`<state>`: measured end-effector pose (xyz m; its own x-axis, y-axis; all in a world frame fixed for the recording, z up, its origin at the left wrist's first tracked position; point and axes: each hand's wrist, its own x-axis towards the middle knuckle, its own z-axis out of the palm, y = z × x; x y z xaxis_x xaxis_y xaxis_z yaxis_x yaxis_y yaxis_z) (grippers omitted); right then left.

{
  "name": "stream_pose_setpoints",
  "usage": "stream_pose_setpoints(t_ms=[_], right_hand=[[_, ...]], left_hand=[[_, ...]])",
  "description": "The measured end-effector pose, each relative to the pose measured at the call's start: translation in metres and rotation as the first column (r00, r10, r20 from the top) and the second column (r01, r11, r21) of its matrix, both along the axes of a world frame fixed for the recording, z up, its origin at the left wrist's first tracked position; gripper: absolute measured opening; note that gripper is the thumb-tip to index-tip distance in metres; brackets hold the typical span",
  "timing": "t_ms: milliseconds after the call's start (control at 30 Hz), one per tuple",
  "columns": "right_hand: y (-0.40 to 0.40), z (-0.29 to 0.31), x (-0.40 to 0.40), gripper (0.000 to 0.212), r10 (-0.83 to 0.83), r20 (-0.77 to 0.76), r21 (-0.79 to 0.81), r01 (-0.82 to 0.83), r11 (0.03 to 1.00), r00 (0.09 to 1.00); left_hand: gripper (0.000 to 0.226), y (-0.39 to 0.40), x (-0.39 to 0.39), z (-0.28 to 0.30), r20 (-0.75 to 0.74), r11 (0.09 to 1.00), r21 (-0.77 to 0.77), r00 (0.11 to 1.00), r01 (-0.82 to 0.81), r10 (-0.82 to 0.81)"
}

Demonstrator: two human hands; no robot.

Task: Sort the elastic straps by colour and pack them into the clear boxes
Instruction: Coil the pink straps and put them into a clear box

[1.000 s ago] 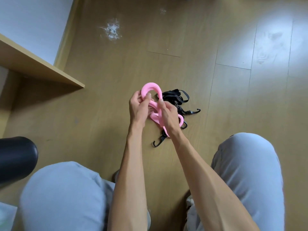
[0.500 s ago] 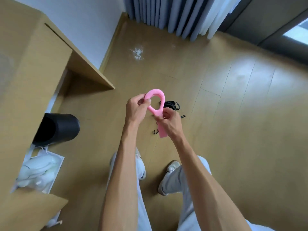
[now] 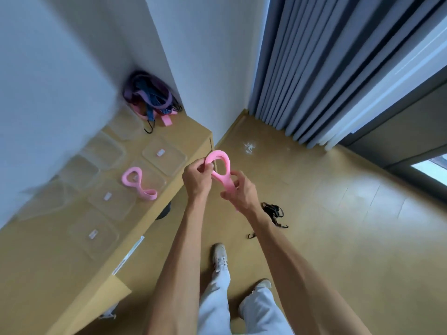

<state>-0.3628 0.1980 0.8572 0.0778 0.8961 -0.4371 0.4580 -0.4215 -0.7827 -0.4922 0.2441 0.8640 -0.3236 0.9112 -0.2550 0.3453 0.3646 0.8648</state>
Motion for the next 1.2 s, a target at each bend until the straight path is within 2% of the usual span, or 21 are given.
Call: stream_pose_setpoints(t_ms=[167,300,400,500,533,600,700,767,867,1000,1133,1200], right_hand=[[0.035,0.028,-0.069,0.049,0.025,0.191,0.138,-0.052,0.989,0.981],[0.053,0.030,-0.115,0.051,0.098,0.200,0.175,-0.134,0.975,0.975],[0.069,0.021,-0.141,0.049,0.183,0.091,0.139,-0.194,0.971,0.979],[0.089,0.010,-0.163,0.031,0.229,-0.001,0.068,-0.228,0.971,0.973],[0.096,0.005,-0.171,0.027,0.239,-0.002,0.051,-0.239,0.970,0.971],[0.110,-0.004,-0.185,0.033,0.288,0.020,0.024,-0.288,0.957,0.957],[0.130,-0.017,-0.205,0.050,0.379,0.045,-0.032,-0.378,0.925,0.924],[0.137,-0.025,-0.219,0.053,0.435,0.049,-0.091,-0.430,0.898,0.899],[0.142,-0.036,-0.240,0.051,0.460,0.023,-0.115,-0.454,0.883,0.888],[0.149,-0.057,-0.267,0.049,0.477,0.036,-0.171,-0.465,0.869,0.878],[0.158,-0.078,-0.288,0.038,0.522,0.078,-0.182,-0.502,0.845,0.850],[0.162,-0.086,-0.294,0.029,0.580,0.097,-0.228,-0.549,0.804,0.809]], left_hand=[[0.013,0.025,-0.060,0.029,-0.018,0.990,0.079,0.993,-0.115,0.116],[0.014,0.030,-0.107,0.034,0.005,0.970,0.072,0.973,-0.232,0.232],[0.018,0.036,-0.139,0.024,0.019,0.954,0.036,0.955,-0.297,0.297],[0.021,0.044,-0.165,0.011,0.007,0.927,-0.034,0.927,-0.374,0.374],[0.026,0.047,-0.173,0.008,-0.012,0.916,-0.059,0.918,-0.396,0.396],[0.031,0.052,-0.186,0.000,-0.053,0.890,-0.104,0.896,-0.443,0.440],[0.017,0.058,-0.201,-0.016,-0.071,0.838,-0.183,0.857,-0.514,0.510],[0.014,0.059,-0.212,-0.028,-0.071,0.809,-0.224,0.837,-0.543,0.543],[0.011,0.063,-0.231,-0.041,-0.072,0.787,-0.221,0.815,-0.576,0.576],[0.019,0.073,-0.254,-0.059,-0.123,0.755,-0.234,0.789,-0.612,0.601],[0.027,0.087,-0.274,-0.082,-0.144,0.725,-0.281,0.775,-0.629,0.616],[0.028,0.088,-0.279,-0.092,-0.169,0.718,-0.307,0.778,-0.624,0.604]])
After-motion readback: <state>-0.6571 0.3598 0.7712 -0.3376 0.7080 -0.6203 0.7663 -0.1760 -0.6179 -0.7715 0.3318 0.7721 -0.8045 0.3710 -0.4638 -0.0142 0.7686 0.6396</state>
